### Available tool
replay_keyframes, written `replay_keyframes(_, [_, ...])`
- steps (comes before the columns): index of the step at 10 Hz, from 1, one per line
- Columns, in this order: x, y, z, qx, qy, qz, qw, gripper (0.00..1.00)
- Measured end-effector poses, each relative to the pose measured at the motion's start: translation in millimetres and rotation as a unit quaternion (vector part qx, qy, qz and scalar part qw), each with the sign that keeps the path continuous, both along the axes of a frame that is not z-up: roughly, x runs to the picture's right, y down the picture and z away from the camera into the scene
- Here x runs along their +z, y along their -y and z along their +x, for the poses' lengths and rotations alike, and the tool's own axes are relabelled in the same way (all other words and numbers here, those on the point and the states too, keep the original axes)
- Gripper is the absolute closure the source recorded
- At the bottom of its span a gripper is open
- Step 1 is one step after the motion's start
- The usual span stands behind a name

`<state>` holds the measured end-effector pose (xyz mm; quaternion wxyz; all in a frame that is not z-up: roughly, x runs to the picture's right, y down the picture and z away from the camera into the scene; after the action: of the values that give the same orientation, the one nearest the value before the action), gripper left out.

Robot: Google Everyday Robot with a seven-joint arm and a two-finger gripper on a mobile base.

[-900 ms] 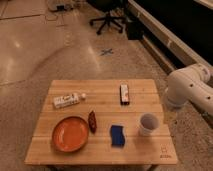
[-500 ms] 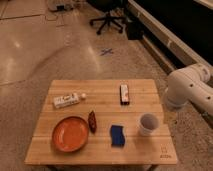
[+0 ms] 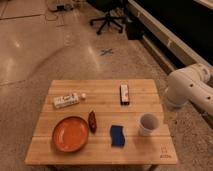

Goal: Place the eraser on the white sponge

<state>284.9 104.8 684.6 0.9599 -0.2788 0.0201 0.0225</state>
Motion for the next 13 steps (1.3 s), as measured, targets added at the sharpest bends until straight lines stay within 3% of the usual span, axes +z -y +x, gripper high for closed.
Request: replay_keyframes(13, [2.0, 3.3, -0.6, -0.002, 0.002, 0.003, 1.0, 0.35])
